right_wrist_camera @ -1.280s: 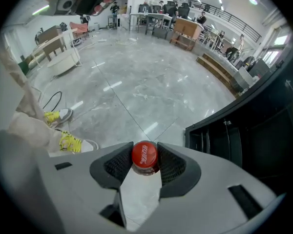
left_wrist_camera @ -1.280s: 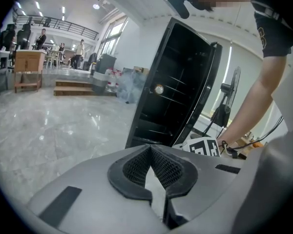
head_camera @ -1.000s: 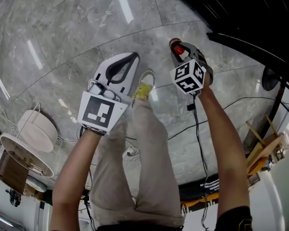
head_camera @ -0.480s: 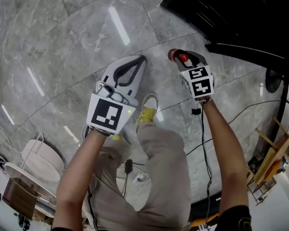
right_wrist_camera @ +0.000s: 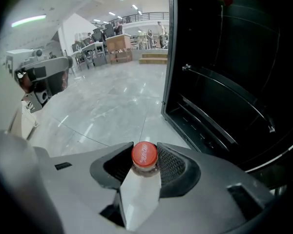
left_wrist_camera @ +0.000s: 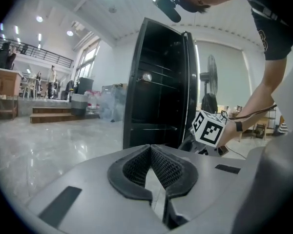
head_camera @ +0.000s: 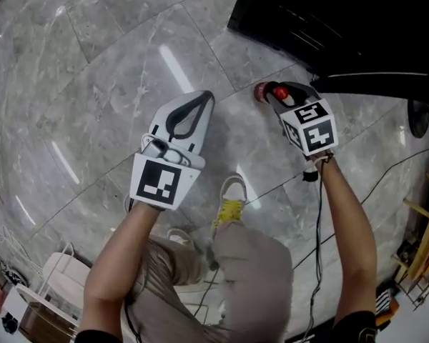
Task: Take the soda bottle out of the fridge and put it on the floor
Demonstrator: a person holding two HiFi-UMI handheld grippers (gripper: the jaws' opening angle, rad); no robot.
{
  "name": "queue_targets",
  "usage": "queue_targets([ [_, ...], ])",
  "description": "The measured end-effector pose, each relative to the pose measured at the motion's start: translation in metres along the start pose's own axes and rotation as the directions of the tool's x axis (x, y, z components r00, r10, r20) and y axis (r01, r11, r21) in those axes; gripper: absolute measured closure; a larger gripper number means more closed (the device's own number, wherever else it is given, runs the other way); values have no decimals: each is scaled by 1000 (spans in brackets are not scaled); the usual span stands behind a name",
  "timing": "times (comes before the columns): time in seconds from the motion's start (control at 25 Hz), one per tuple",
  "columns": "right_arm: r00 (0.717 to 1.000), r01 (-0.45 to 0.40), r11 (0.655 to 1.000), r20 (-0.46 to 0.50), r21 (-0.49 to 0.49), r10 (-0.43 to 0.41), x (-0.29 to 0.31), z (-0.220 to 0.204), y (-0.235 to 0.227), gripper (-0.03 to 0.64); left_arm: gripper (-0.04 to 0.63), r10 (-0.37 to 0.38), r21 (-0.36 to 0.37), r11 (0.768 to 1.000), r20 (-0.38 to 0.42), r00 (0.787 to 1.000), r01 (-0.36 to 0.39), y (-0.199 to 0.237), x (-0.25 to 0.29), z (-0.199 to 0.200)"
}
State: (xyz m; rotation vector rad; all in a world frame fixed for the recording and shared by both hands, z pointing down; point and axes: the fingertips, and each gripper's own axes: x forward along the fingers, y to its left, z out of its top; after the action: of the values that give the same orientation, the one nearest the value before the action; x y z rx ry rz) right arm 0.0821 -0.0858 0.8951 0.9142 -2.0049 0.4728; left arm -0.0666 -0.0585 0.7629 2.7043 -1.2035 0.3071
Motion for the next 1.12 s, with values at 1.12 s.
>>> queue_targets([
  [1.12, 996, 70, 993, 56, 91, -75, 71, -28, -3, 471, 580, -167, 72, 984, 24, 986, 165, 18, 54, -62],
])
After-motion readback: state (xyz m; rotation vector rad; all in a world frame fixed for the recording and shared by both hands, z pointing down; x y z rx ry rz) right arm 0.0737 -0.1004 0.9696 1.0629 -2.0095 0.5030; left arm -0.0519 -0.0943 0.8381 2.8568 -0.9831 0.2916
